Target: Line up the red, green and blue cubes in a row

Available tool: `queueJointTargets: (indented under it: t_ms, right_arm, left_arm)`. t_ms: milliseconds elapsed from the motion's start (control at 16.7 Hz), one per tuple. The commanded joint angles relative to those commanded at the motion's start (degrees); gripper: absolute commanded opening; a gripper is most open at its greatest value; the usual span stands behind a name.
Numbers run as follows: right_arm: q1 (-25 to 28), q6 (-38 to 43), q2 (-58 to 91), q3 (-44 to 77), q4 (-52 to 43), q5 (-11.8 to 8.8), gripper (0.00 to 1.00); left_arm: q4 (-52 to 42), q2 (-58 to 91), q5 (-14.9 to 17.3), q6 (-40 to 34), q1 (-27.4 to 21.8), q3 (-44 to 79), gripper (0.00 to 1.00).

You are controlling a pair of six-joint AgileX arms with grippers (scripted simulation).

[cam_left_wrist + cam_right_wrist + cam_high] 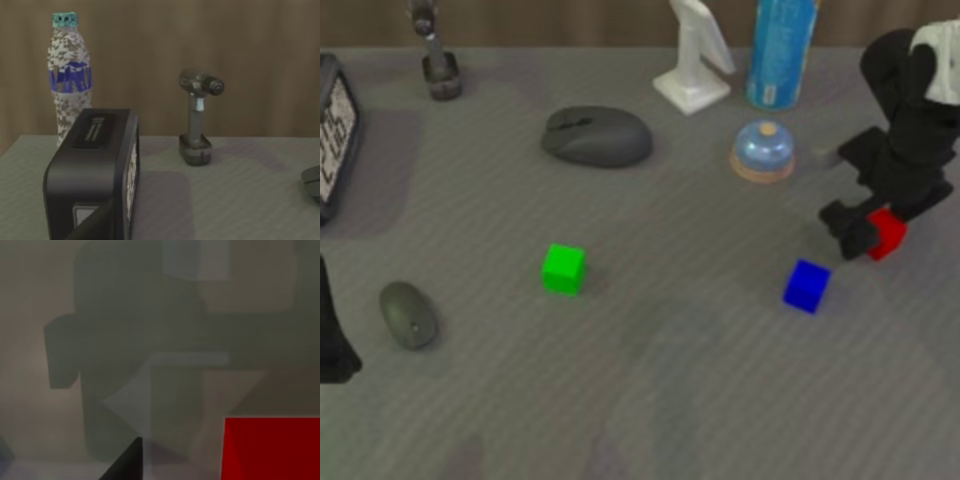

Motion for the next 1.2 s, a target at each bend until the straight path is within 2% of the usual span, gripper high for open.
queueJointTargets:
  t_ms: [240,300,720,840,1200]
  right_arm:
    - [0.0,0.0,0.0,0.0,0.0,0.0,0.02]
    - [0.0,0.0,0.0,0.0,0.0,0.0,0.0]
    - [0.0,0.0,0.0,0.0,0.0,0.0,0.0]
    - [-0.01,0.61,-2.38,0.61,-1.24,-0.81,0.0]
    - [0.32,0.55,-5.52,7.08,-11.28,-0.88,0.0]
  left_arm:
    - [0.0,0.0,0.0,0.0,0.0,0.0,1.0]
    - [0.0,0.0,0.0,0.0,0.0,0.0,1.0]
    - [0.0,0.0,0.0,0.0,0.0,0.0,1.0]
    - [0.0,0.0,0.0,0.0,0.0,0.0,1.0]
    - [0.0,0.0,0.0,0.0,0.0,0.0,1.0]
